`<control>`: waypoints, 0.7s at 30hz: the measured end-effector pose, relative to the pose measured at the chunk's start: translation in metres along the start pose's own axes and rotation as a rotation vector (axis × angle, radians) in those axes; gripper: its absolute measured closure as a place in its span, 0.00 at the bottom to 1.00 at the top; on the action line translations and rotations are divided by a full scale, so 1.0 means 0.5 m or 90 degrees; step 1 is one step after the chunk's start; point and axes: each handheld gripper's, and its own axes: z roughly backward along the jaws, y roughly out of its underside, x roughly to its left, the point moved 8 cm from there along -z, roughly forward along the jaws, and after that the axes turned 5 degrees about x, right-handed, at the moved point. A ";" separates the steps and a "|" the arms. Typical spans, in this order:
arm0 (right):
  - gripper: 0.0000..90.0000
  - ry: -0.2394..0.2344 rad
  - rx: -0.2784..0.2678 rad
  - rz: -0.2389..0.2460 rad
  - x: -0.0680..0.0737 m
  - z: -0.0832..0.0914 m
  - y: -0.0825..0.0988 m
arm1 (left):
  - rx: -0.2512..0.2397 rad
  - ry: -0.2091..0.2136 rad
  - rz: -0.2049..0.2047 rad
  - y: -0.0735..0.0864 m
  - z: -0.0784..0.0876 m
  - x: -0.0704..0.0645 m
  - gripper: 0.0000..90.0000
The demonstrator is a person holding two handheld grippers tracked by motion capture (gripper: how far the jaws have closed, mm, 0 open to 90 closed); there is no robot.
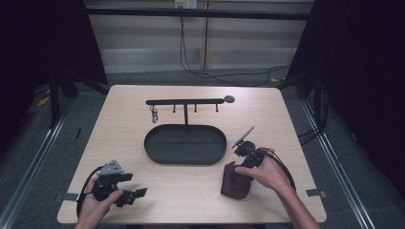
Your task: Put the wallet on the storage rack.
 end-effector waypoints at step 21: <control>0.18 -0.074 0.045 -0.015 -0.010 -0.030 -0.005 | -0.014 0.000 0.014 0.002 0.013 0.005 0.19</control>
